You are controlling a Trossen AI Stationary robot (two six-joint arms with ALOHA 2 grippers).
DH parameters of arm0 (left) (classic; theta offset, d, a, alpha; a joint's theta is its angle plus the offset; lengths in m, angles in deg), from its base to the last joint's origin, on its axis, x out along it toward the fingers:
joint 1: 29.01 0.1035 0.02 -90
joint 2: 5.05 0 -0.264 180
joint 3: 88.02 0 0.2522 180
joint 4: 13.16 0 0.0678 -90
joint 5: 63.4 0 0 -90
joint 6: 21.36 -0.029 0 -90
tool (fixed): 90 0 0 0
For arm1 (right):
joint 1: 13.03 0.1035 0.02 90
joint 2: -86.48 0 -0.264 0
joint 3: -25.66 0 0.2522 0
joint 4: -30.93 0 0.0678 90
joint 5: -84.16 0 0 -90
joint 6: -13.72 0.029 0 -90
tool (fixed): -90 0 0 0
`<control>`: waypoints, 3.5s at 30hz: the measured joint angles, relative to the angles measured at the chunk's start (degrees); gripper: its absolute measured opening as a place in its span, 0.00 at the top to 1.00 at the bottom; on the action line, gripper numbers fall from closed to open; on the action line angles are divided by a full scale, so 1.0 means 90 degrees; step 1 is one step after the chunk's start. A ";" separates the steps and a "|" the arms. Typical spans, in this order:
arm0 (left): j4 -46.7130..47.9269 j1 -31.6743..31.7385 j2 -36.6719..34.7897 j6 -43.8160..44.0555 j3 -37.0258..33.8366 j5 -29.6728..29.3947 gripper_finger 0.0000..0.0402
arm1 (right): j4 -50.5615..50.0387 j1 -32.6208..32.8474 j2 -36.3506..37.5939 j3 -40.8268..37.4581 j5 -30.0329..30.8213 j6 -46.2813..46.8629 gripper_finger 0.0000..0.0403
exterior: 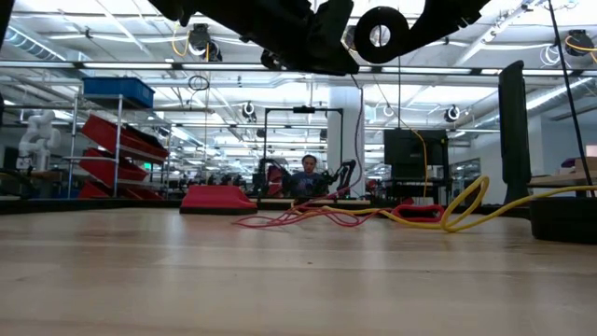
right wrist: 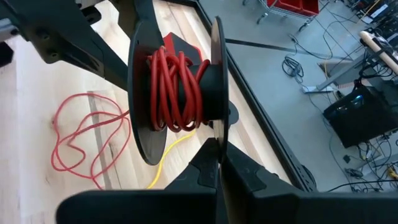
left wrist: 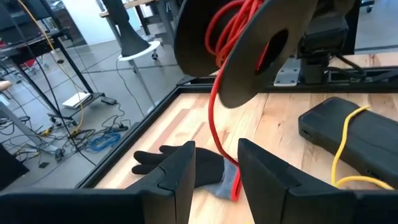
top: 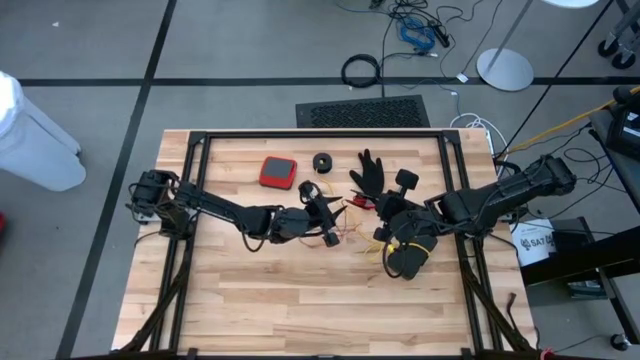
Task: Coil cords
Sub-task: Uncoil the red wire from the spool
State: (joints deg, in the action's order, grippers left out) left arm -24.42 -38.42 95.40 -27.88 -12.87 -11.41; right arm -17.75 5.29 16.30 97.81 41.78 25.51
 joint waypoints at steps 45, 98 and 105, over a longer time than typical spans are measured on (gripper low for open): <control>-0.0020 0.0066 0.0379 -0.0019 0.0007 0.2028 1.00 | 0.0050 -0.0389 -0.0005 0.0000 0.0031 0.0102 1.00; 0.3059 0.0297 -0.0087 0.0087 0.0000 0.0672 1.00 | 0.0060 -0.0884 -0.0002 0.0000 0.0193 -0.0073 1.00; 0.3370 0.0638 -0.0087 0.0496 0.0000 0.1069 0.88 | -0.0020 -0.0749 0.0012 0.0000 0.0199 -0.0064 1.00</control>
State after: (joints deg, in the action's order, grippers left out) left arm 5.91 -32.67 94.61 -23.42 -12.87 -1.78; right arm -17.92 -1.44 16.41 97.81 43.57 24.94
